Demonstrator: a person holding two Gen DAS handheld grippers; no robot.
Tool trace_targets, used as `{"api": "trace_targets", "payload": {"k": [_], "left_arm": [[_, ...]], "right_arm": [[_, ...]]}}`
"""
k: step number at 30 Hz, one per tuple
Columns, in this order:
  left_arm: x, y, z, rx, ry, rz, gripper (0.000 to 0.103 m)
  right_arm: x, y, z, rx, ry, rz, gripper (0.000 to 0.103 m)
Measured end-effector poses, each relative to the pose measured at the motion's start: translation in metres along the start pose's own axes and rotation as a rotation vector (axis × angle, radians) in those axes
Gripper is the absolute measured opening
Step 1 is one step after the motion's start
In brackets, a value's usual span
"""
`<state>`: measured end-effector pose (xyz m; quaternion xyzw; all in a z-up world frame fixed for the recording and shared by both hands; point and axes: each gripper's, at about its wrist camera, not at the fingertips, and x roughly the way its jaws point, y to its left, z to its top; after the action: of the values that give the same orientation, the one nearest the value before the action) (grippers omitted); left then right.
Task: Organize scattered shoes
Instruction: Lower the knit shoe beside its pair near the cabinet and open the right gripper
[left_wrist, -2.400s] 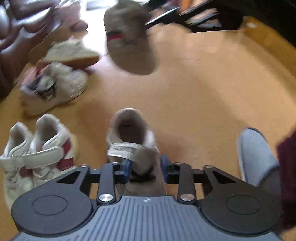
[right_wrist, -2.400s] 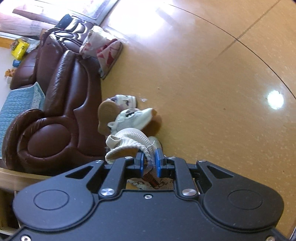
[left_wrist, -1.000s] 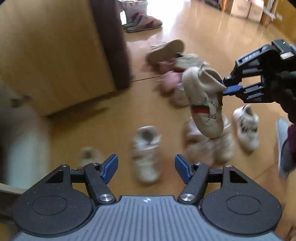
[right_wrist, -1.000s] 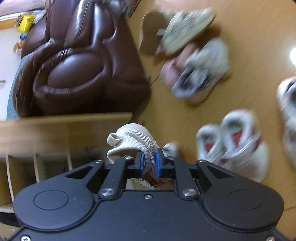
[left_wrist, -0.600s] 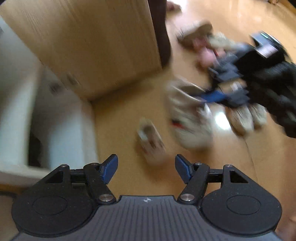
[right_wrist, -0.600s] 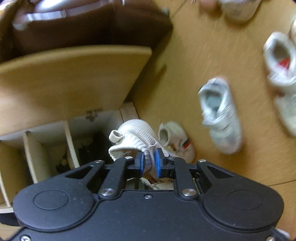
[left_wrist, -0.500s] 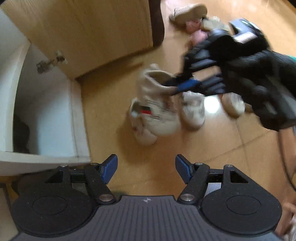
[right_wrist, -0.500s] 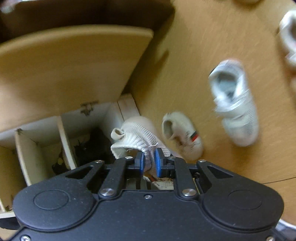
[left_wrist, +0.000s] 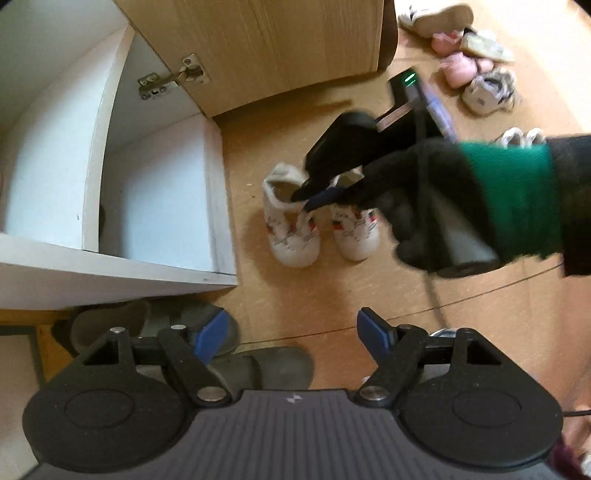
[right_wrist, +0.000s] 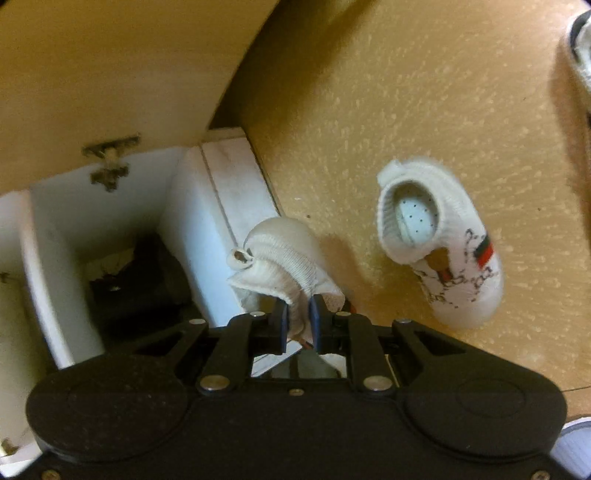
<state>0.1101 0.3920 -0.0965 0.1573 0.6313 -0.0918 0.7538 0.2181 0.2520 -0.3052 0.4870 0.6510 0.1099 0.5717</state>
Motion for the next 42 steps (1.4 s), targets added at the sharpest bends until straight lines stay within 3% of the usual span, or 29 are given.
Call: {"api": "trace_targets", "payload": {"k": [7,9,11,12,13,15,20,23,26,28,29,33,36,42], "left_arm": [[0.009,0.015,-0.006,-0.040,0.013,0.009,0.077],[0.008,0.016,-0.005,-0.043,0.011,0.023,0.077],[0.004,0.018,-0.003,-0.055,-0.002,0.038,0.077],[0.000,0.019,-0.002,-0.067,-0.012,0.054,0.077],[-0.002,0.019,-0.002,-0.072,-0.018,0.068,0.077],[-0.006,0.018,-0.003,-0.077,-0.021,0.082,0.077],[-0.004,0.024,-0.011,-0.132,-0.038,0.078,0.083],[0.001,0.028,-0.013,-0.157,-0.071,0.068,0.084],[0.021,0.028,-0.015,-0.149,-0.056,0.093,0.085],[0.034,0.027,-0.016,-0.142,-0.039,0.117,0.085],[0.036,0.028,-0.016,-0.151,-0.051,0.115,0.085],[0.040,0.031,-0.014,-0.179,-0.083,0.089,0.085],[0.041,0.027,-0.011,-0.156,-0.069,0.081,0.085],[0.034,0.023,-0.005,-0.142,-0.076,0.082,0.085]], "right_arm": [[0.020,-0.002,0.006,-0.030,-0.024,-0.121,0.013],[0.016,-0.004,0.009,-0.064,-0.032,-0.169,0.016],[0.007,0.002,0.011,-0.163,-0.035,-0.162,0.016],[0.002,0.005,0.012,-0.215,-0.036,-0.158,0.026],[-0.001,0.011,0.013,-0.284,-0.035,-0.149,0.046],[-0.008,0.022,0.016,-0.420,-0.038,-0.156,0.061],[-0.001,0.031,0.034,-0.504,-0.055,-0.190,0.061],[0.021,0.048,0.039,-0.644,-0.026,-0.247,0.061],[0.040,0.058,0.042,-0.799,0.036,-0.299,0.060],[0.049,0.062,0.044,-0.905,0.067,-0.334,0.050],[0.051,0.063,0.045,-0.929,0.070,-0.341,0.050],[0.059,0.067,0.047,-1.020,0.134,-0.342,0.022],[0.061,0.070,0.040,-1.111,0.171,-0.359,0.012],[0.060,0.068,0.023,-1.273,0.275,-0.416,0.010]]}}
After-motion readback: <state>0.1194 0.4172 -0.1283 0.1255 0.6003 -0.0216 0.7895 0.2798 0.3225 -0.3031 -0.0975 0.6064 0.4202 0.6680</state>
